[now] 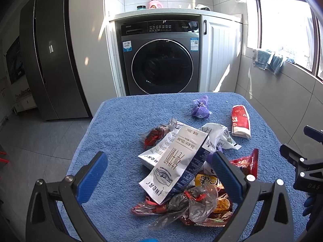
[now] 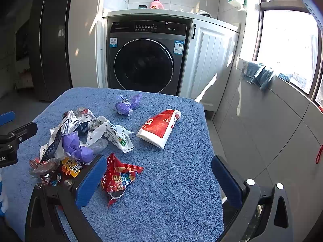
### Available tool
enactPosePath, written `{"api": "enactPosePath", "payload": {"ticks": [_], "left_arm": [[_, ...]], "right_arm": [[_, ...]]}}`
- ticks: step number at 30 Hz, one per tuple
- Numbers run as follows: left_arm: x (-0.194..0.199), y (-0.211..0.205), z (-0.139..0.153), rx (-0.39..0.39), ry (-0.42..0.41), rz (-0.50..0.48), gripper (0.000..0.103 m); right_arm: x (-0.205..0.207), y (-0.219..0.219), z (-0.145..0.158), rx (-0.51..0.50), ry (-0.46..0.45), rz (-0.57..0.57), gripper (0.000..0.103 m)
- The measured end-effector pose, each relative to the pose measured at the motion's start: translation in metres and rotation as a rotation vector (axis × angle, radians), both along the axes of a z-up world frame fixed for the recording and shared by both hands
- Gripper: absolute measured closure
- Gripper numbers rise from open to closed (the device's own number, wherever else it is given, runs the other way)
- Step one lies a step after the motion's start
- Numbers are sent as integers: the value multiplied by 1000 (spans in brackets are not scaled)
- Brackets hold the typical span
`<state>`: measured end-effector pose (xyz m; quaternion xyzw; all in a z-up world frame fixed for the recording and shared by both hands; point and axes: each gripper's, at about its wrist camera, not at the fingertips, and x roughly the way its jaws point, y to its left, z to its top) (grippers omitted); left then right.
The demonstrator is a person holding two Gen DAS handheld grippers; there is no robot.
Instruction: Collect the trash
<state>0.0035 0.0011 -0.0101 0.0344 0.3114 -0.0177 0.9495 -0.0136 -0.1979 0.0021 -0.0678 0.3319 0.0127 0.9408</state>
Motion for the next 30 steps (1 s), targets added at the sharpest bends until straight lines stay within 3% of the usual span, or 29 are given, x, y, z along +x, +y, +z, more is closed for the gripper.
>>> {"api": "enactPosePath", "payload": {"ticks": [30], "left_arm": [[0,12,-4,-23,8,19,0]], "right_arm": [[-2,4,3,-5,-20,-5,0]]}}
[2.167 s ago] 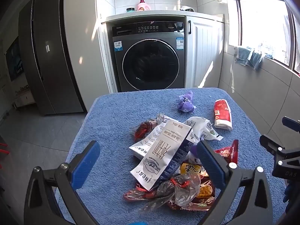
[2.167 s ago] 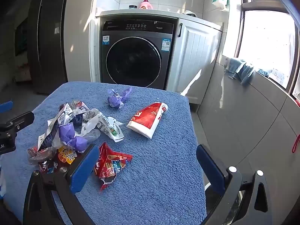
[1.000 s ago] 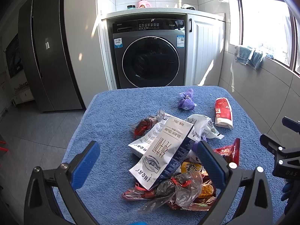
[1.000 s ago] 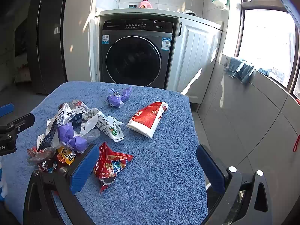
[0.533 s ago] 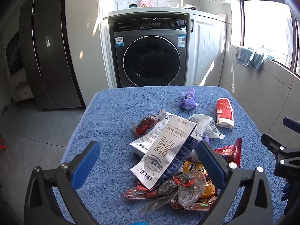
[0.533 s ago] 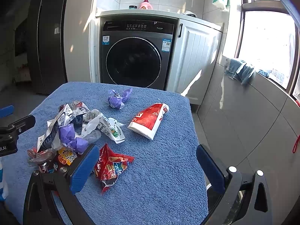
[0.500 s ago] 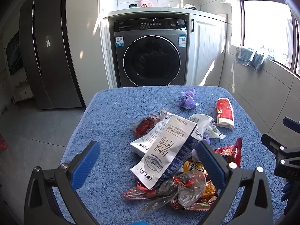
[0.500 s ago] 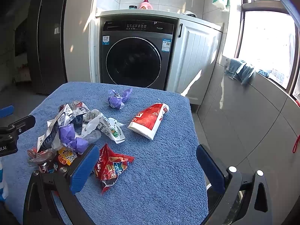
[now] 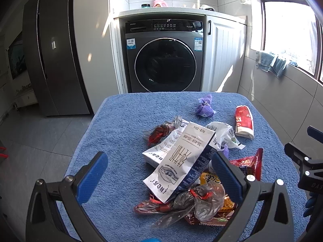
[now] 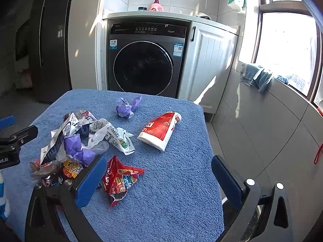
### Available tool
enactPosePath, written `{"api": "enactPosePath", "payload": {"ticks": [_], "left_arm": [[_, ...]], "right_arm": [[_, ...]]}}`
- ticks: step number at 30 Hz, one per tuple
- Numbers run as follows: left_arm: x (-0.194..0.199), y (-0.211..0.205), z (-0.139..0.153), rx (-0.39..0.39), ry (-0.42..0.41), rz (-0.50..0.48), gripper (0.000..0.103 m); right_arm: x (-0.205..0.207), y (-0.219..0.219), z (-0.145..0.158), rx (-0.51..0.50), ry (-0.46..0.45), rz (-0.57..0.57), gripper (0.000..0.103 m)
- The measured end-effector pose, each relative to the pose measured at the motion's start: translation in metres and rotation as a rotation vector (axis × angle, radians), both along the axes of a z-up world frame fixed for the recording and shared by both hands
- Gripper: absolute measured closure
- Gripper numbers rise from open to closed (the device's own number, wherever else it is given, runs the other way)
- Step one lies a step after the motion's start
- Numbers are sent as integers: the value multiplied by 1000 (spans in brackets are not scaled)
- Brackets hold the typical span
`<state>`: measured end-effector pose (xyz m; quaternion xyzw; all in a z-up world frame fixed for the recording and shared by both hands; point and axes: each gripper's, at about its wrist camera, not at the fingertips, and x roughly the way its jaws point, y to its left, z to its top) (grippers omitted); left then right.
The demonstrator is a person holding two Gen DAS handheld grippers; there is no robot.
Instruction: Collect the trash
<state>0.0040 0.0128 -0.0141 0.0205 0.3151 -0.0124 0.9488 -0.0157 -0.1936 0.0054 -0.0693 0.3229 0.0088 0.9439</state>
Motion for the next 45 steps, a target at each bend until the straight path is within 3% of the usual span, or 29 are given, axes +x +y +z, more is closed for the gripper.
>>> {"api": "enactPosePath", "payload": {"ticks": [15,30,33,35,39,45], "left_arm": [[-5,16,-1,-34,10,-5,0],[-12,49,-27,-119,147,-120,1],[-8,43,-27,-129,156,-170,1],[-2,34,-24,-115,158,-213,3],[20,13,-24,-68,183,-295,19],[52,-7,-39,4,234,-346,19]], "right_arm": [[-7,7,5,5,-7,-2,0],[2,9,-23,113,137,96,0],[7,12,-31,138,164,129,5],[11,14,-36,156,182,152,10],[19,16,-44,185,216,188,19],[29,17,-58,217,264,229,23]]}}
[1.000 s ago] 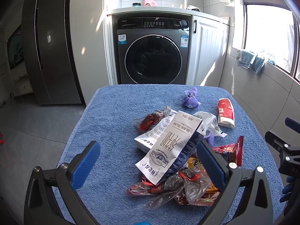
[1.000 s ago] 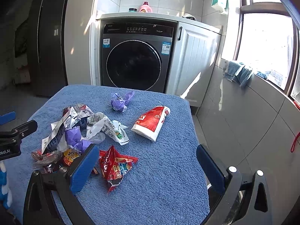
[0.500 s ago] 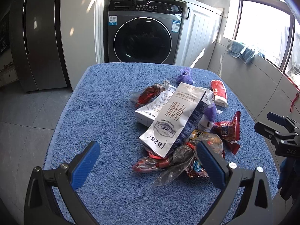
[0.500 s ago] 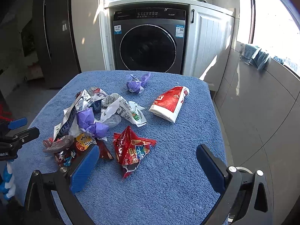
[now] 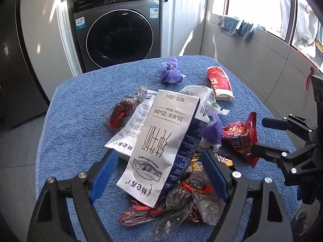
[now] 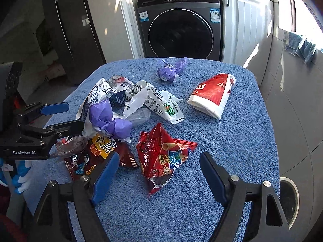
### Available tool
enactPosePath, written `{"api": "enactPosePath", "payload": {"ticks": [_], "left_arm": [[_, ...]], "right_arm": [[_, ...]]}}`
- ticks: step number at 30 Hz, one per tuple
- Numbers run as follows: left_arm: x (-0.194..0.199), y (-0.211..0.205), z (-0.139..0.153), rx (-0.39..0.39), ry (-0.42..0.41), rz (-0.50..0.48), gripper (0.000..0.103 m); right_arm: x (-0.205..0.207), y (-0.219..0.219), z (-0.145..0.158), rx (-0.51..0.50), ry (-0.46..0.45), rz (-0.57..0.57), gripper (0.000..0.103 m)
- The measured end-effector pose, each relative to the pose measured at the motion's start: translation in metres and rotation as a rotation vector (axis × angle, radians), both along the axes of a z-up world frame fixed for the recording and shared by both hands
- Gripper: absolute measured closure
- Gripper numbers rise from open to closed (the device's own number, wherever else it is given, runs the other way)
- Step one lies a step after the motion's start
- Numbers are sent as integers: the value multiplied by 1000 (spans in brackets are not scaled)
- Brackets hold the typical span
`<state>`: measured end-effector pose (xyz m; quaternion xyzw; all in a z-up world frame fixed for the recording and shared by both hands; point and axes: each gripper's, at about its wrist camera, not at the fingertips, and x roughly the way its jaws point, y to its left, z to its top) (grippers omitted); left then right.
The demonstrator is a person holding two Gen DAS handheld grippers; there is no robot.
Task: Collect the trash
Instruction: 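Grasp the white printed wrapper with the left tool while the right tool grasps the red chip bag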
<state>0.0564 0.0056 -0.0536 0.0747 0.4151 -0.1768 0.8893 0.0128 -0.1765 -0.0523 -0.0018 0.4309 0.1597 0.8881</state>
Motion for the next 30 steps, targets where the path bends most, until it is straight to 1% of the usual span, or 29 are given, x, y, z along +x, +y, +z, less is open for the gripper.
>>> {"api": "enactPosePath", "payload": {"ticks": [2,4,5,6,8,10,11,12,13,15,16,20,26,29,30], "left_arm": [[7,-3,-7,25,13,2,19],[13,-2,-10,19,27,11,22],[15,0,-11,8,37,16,29],[17,2,-11,-2,47,21,38],[17,8,-11,-21,57,31,45],[16,12,-9,-32,50,41,52],[16,13,-8,-37,50,42,61],[15,14,-7,-48,53,41,67],[14,15,-5,-55,51,43,69],[11,16,-2,-46,34,53,73],[10,17,-1,-45,29,58,74],[4,23,9,-53,8,84,81],[-8,24,40,-67,-61,115,81],[-10,16,55,-92,-78,105,81],[-11,10,60,-88,-93,103,81]], "right_arm": [[4,1,-5,8,17,14,27],[8,1,-10,15,34,21,33],[10,2,-11,19,39,23,34],[12,2,-13,23,42,24,38],[16,1,-15,28,44,26,48],[19,-1,-16,33,45,31,69],[20,-1,-16,37,48,35,74],[22,-1,-17,40,52,39,84],[22,-2,-18,45,55,43,90],[20,-2,-17,49,48,46,92],[19,-3,-15,56,43,48,93],[10,-5,-4,71,8,54,95],[-3,-20,16,85,-53,36,95],[-9,-33,25,87,-81,12,95],[-11,-38,27,88,-87,4,95]]}}
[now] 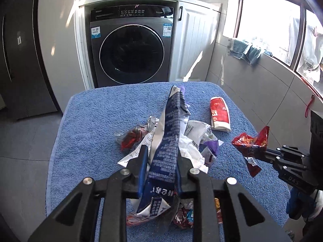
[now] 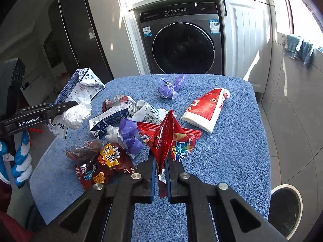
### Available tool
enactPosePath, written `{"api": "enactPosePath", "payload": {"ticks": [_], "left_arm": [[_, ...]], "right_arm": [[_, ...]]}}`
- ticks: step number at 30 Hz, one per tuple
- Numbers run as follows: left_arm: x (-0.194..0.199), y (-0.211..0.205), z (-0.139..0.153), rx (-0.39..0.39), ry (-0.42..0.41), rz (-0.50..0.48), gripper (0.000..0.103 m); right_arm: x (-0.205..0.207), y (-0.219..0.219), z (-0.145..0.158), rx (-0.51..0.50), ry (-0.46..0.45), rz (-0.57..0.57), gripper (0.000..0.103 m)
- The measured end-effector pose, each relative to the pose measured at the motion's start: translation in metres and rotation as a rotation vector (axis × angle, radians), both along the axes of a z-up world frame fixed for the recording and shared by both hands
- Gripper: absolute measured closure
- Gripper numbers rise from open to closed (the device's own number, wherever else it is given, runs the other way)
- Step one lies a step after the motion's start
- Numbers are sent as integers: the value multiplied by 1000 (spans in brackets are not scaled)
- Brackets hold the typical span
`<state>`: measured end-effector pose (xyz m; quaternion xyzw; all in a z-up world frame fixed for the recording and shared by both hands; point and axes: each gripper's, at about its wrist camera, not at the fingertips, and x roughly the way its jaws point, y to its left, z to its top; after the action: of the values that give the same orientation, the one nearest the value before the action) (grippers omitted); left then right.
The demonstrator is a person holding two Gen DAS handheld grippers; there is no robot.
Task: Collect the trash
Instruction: 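Grasp the white printed wrapper with the left tool while the right tool grasps the red chip bag, then carry the white wrapper and red chip bag over the floor trash bin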
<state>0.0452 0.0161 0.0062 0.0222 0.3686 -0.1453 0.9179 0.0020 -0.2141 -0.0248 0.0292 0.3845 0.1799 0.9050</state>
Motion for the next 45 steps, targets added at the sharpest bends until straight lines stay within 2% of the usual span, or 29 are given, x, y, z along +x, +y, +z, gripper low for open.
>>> {"api": "enactPosePath", "payload": {"ticks": [4,7,10,14,20,22,24,26,29,32,34,35,36,38,42,45], "left_arm": [[-5,-16,9,26,-24,-6,81],[-11,-20,1,72,-8,5,81],[-19,-14,-14,63,42,11,81],[-30,-6,-28,12,94,-1,80],[-33,-9,-46,7,142,-15,80],[-34,-10,-49,13,147,-19,74],[-33,-9,-53,12,151,-6,49],[-30,-9,-53,-11,157,8,42],[-25,-14,-54,-14,162,6,38],[-16,-20,-57,0,173,9,38],[-9,-19,-59,-21,197,22,39],[-6,-16,-59,-32,204,33,42],[-5,-13,-59,-37,209,43,53],[-1,-6,-62,-56,235,48,65],[-2,6,-63,-70,244,68,73],[-7,9,-61,-70,219,64,78]], "right_arm": [[-16,-10,11,0,-27,-25,95],[-21,-16,10,0,-20,-31,95],[-24,-16,1,3,6,-30,95],[-26,-14,-8,3,32,-27,95],[-28,-16,-10,4,39,-42,95],[-30,-18,-10,0,41,-50,95],[-31,-19,-11,-3,46,-59,95],[-32,-21,-12,-4,51,-64,95],[-33,-22,-12,-6,50,-72,95],[-33,-22,-12,-9,49,-77,95],[-34,-22,-11,-15,49,-78,95],[-34,-22,-11,-16,50,-80,95],[-34,-23,-11,-16,50,-82,95],[-34,-23,-10,-20,49,-83,95],[-32,-23,-10,-22,49,-82,95],[-31,-21,-9,-17,46,-76,95]]}}
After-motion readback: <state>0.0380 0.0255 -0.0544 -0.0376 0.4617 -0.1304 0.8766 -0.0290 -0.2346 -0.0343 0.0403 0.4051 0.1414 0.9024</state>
